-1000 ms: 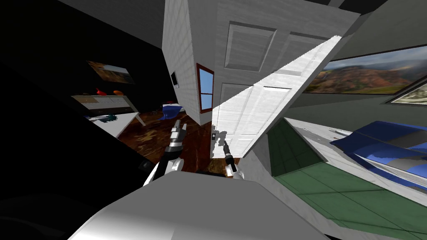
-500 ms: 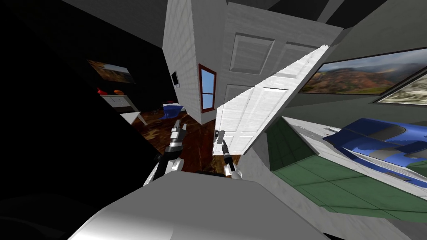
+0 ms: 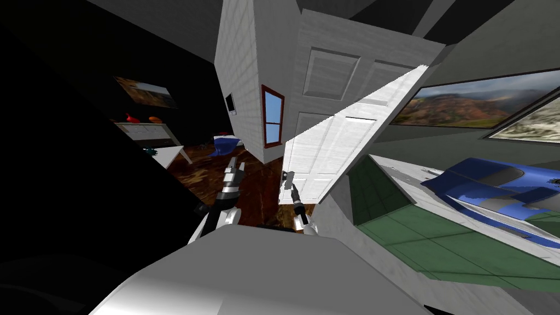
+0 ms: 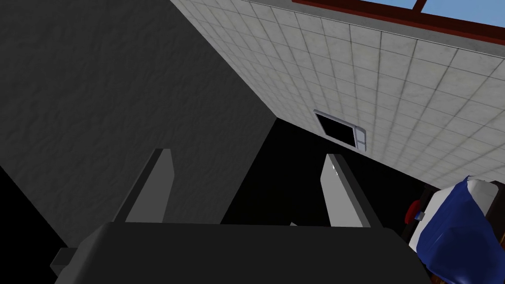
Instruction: Push the door open
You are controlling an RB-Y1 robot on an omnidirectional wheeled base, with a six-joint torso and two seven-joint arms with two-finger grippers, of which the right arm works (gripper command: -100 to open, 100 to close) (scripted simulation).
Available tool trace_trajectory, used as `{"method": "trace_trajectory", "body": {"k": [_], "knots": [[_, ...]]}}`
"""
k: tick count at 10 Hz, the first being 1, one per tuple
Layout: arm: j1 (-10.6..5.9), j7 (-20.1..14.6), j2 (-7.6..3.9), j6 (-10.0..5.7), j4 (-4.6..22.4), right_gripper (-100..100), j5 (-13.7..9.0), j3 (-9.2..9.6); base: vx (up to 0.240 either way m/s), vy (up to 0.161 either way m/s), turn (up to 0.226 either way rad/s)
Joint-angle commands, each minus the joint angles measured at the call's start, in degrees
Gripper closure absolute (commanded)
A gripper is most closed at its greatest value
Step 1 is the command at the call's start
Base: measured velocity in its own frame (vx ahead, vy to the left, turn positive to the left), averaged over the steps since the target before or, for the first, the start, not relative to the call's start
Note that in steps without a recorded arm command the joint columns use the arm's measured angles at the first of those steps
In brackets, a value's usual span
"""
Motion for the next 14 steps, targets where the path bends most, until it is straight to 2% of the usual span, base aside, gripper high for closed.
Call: {"method": "trace_trajectory", "body": {"k": [1,3,6,7,8,11,14], "knots": [[-0.04,0.10,-0.75,-0.14,0.13,-100,-0.03,-0.06,0.121,-0.182,0.007],[-0.03,0.17,-2.08,-0.20,0.14,-100,-0.07,-0.12,0.137,-0.174,0.006],[0.03,0.42,-4.93,-0.41,0.20,-100,-0.21,-0.36,0.201,-0.102,0.019],[0.03,0.42,-4.93,-0.41,0.20,-100,-0.21,-0.36,0.139,-0.002,0.011],[0.07,0.57,-5.45,-0.54,0.23,-100,-0.30,-0.51,0.142,0.047,0.025],[0.12,0.78,-4.93,-0.72,0.27,-100,-0.41,-0.71,0.152,0.098,0.019],[0.18,1.01,-2.44,-0.91,0.32,-100,-0.54,-0.92,0.099,0.165,0.008]]}}
